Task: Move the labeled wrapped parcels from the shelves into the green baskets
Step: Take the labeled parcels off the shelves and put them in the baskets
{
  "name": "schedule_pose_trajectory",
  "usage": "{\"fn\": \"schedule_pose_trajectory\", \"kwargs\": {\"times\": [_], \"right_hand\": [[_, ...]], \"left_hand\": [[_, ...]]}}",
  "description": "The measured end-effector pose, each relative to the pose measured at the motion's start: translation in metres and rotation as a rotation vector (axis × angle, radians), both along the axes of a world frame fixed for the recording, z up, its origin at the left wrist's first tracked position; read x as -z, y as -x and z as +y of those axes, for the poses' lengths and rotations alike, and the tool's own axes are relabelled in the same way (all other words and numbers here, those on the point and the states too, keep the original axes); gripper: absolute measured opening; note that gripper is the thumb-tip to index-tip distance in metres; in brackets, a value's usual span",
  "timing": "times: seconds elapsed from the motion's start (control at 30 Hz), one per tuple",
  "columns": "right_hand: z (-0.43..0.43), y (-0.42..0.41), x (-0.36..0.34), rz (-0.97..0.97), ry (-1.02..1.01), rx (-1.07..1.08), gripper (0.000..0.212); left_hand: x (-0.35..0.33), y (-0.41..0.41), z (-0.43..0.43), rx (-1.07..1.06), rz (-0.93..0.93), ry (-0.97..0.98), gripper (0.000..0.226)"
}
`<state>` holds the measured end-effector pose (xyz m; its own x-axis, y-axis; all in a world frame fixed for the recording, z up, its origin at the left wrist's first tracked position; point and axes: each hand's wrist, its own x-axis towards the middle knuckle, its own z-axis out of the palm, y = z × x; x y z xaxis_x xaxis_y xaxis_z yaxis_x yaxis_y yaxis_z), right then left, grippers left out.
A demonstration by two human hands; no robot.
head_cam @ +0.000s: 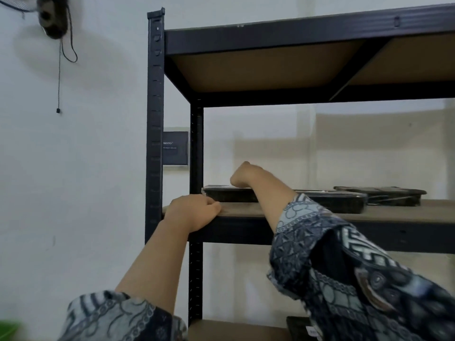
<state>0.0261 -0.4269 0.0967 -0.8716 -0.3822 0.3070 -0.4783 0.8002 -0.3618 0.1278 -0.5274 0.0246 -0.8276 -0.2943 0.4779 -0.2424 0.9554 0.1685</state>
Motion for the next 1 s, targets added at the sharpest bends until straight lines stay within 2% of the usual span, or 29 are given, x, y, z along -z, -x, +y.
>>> {"fn": "schedule_pose_trajectory", "kwargs": {"times": [0.2, 0.37, 0.5, 0.57, 0.73, 0.8, 0.87, 1.0], "right_hand": [[-0.025, 0.046, 0.007, -0.034, -0.137, 0.087, 0.067], [-0.025, 0.061, 0.015, -0.003, -0.204, 0.051, 0.043], [-0.024, 0.061, 0.01, 0.001, -0.213, 0.04, 0.034], [-0.022, 0.058, 0.007, -0.01, -0.149, 0.065, 0.044], [-0.021, 0.063, 0.012, -0.077, 0.096, 0.127, 0.089], [-0.022, 0.063, 0.01, -0.126, 0.069, 0.162, 0.112], [-0.021, 0.06, 0.008, -0.132, 0.057, 0.163, 0.116], [-0.017, 0.056, 0.008, -0.107, 0.107, 0.114, 0.102]], "left_hand": [[0.001, 0.004, -0.007, 0.002, 0.009, 0.02, 0.031], [0.0, 0.005, -0.009, 0.016, 0.011, 0.022, 0.034], [-0.001, 0.004, -0.008, 0.011, 0.001, 0.014, 0.039], [-0.001, 0.003, -0.006, 0.005, 0.001, 0.015, 0.04], [-0.002, 0.002, -0.004, -0.018, 0.009, 0.0, 0.039], [-0.002, 0.002, -0.003, -0.02, 0.006, 0.004, 0.04], [-0.002, 0.003, -0.003, -0.025, 0.008, 0.007, 0.04], [-0.002, 0.004, -0.004, -0.032, 0.002, 0.013, 0.041]]}}
